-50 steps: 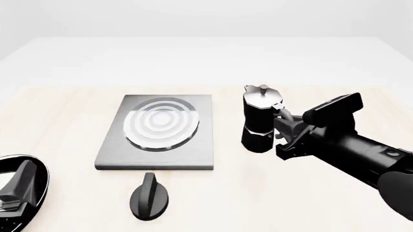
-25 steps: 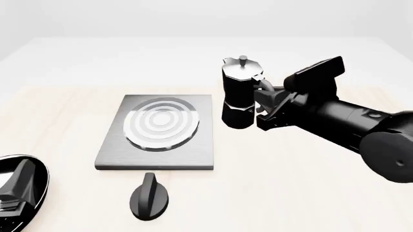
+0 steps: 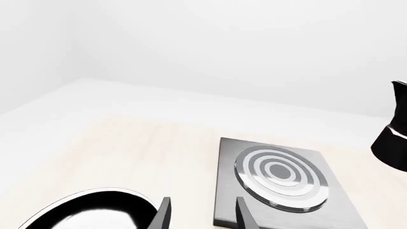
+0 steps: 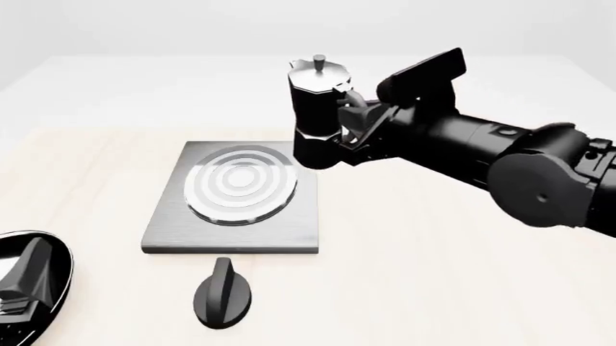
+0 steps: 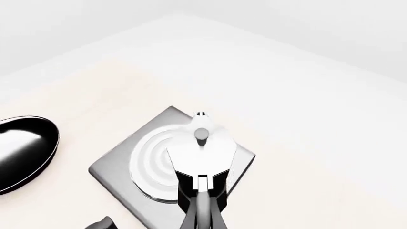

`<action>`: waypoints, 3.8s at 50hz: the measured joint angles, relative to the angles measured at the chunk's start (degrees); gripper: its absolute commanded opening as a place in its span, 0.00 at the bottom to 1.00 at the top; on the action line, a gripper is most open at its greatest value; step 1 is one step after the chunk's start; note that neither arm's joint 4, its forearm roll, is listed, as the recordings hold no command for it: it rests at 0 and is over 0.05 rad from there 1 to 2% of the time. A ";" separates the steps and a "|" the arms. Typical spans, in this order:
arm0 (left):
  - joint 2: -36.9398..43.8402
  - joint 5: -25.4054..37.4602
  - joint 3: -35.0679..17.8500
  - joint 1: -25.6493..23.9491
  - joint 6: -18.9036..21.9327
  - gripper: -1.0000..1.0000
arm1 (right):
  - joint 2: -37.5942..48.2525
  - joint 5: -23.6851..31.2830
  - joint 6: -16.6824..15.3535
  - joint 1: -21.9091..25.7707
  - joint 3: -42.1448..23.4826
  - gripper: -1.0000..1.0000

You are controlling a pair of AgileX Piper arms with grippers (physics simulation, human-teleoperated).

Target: Turn on the stove and put the moka pot on it.

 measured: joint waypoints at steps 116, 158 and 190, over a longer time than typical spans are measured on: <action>1.15 -0.68 0.90 0.01 -0.57 1.00 | 41.80 -8.97 1.41 5.21 -26.02 0.00; 0.28 -0.62 0.87 0.18 -0.79 1.00 | 38.11 -9.80 1.06 3.86 -21.16 1.00; 0.01 -2.01 0.65 -0.22 0.23 1.00 | 15.06 -8.30 0.84 4.79 -1.15 1.00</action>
